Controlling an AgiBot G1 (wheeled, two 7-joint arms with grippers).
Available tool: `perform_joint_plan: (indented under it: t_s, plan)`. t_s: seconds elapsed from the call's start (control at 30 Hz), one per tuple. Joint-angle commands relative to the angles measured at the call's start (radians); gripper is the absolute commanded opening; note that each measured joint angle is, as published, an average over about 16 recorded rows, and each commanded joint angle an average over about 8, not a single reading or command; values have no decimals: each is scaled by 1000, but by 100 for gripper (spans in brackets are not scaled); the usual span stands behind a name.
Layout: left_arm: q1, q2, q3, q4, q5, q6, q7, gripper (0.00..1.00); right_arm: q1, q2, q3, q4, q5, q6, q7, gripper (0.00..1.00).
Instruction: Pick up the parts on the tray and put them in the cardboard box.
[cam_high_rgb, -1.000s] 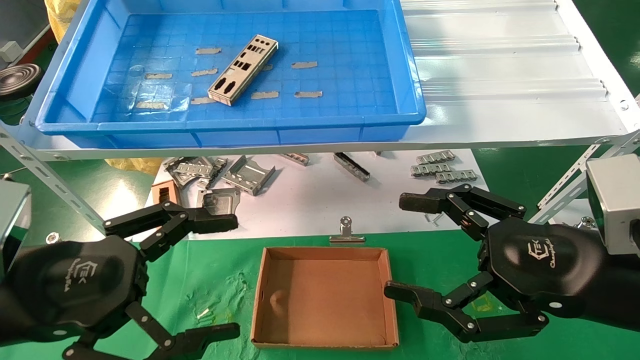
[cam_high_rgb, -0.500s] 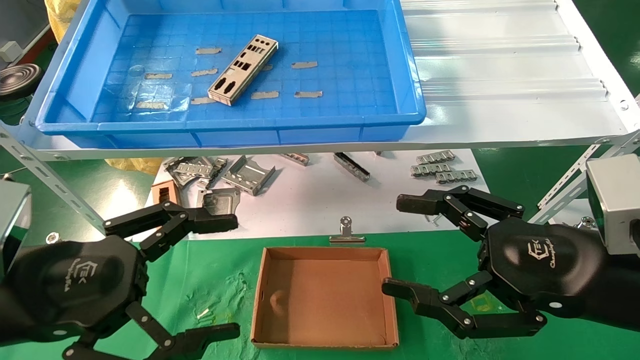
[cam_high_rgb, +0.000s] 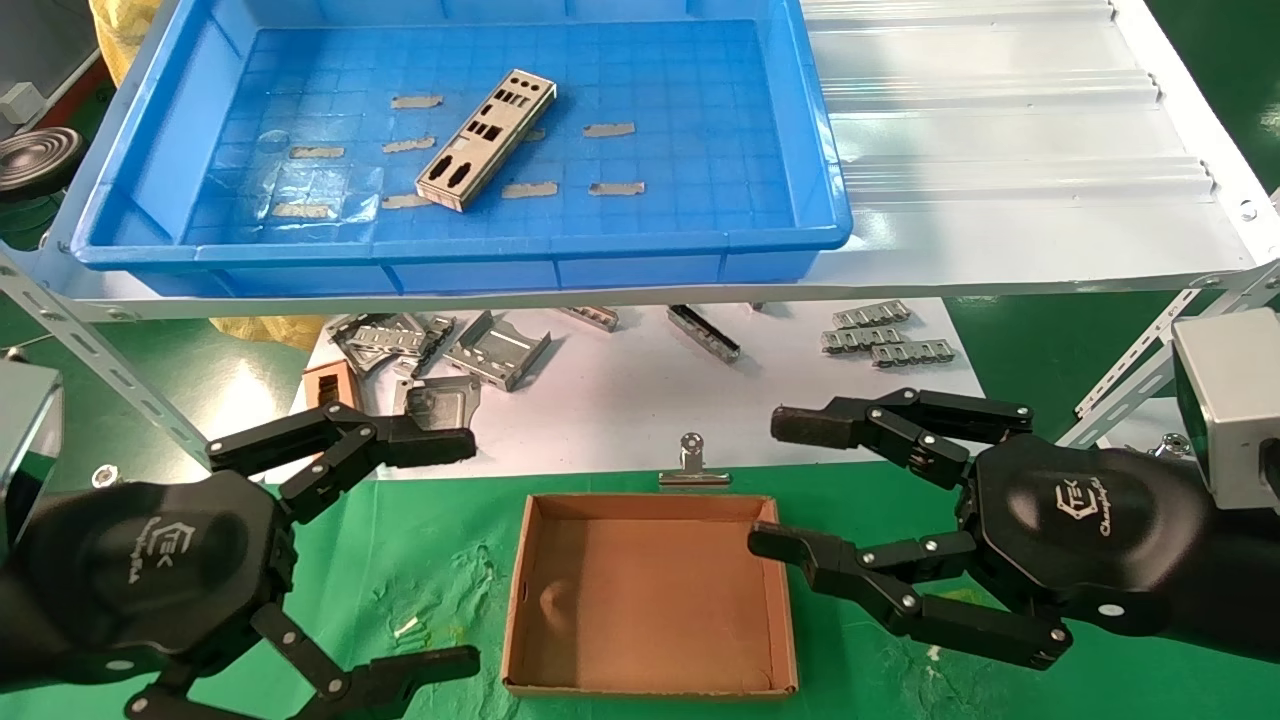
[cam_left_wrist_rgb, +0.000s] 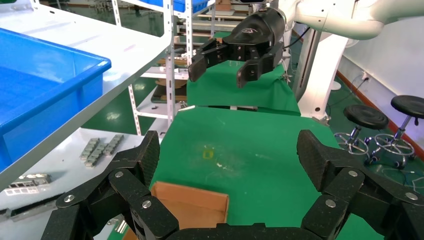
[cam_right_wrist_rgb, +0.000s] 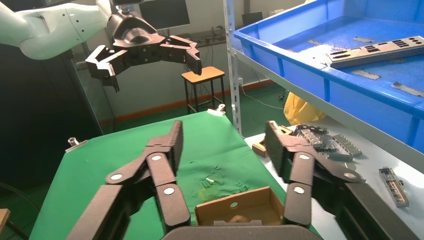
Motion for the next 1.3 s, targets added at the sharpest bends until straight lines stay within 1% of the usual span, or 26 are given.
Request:
perform_joint_plan:
  t_s: [0.03,0.97,1.1,1.2,1.3]
  plan:
    - [0,0,0,0,0,0,0,100,0,0,0,0,0,0,0,0]
    - [-6,1,0,2,0,-2,-4,100,0,0,0,0,0,0,0,0]
    - [-59,12,11,33,20,-8,-32,100,0,0,0,0,0,0,0,0]
    - [-142,39,28,94,56,-22,-62,100,0,0,0,0,0,0,0,0]
    - [-246,83,51,183,110,-41,-76,100,0,0,0,0,0,0,0,0]
